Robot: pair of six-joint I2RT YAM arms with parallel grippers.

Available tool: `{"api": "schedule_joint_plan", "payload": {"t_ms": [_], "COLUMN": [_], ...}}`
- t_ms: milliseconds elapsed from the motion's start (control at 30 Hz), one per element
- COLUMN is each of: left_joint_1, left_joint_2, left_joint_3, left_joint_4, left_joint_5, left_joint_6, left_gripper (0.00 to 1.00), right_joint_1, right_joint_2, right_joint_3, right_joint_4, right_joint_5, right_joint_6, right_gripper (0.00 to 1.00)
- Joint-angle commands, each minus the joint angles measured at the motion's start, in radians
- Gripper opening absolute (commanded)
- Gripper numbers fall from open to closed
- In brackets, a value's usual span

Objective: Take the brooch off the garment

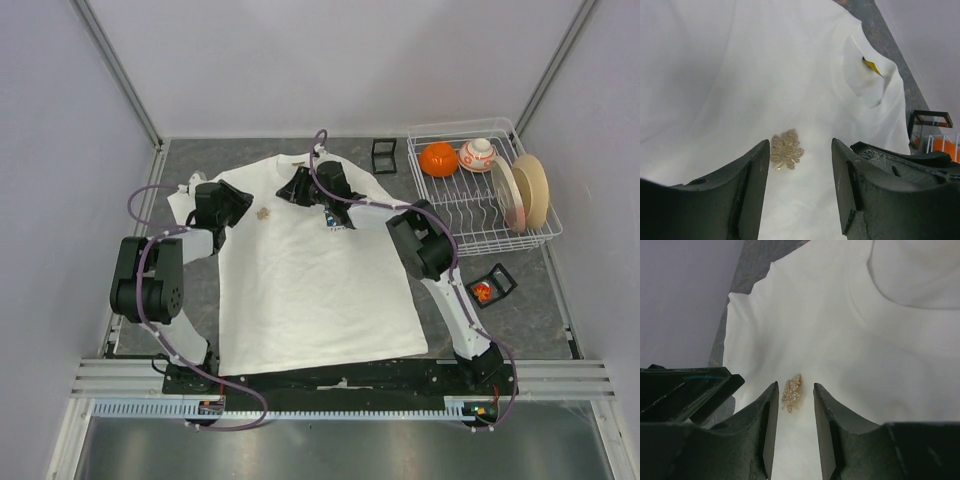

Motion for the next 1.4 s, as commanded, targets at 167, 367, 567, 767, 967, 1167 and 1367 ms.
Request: {"api": "schedule_joint_plan", "payload": {"t_ms": [167, 367, 567, 767, 967, 1167, 1367], "left_joint_1": [0.071, 0.071, 0.068, 0.022, -0.038, -0.039, -0.039], "left_joint_2": [0.189, 0.229, 0.21, 0.135, 0.118, 0.171, 0.167], "left_joint_3": [0.098, 0.115, 0.111, 0.148, 0.216, 0.251, 0.248], "left_joint_4": [0.141, 0.114, 0.078, -0.023, -0.132, -0.133, -0.136], "left_joint_5": [0.153, 0.2, 0.208, 0.113, 0.036, 0.082, 0.053], "left_joint_6": [0.005, 0.011, 0.048, 0.204, 0.347, 0.325, 0.316], "left_gripper": [0.43, 0.4, 0.37, 0.38, 0.5, 0.41, 0.37], "right_joint_1": [0.062, 0.074, 0.077, 0.076, 0.045, 0.03, 0.031], "right_joint_2": [0.193, 0.169, 0.135, 0.084, 0.075, 0.127, 0.213], "right_joint_3": [0.261, 0.227, 0.157, 0.137, 0.097, 0.12, 0.201], "right_joint_4": [0.002, -0.049, -0.031, -0.044, -0.014, 0.051, 0.083], "right_joint_5": [-0.102, -0.076, -0.066, -0.053, -0.088, -0.175, -0.226], "right_joint_6": [0.023, -0.043, -0.072, -0.156, -0.123, -0.02, 0.08], "right_gripper": [0.34, 0.36, 0.42, 0.52, 0.55, 0.44, 0.31]}}
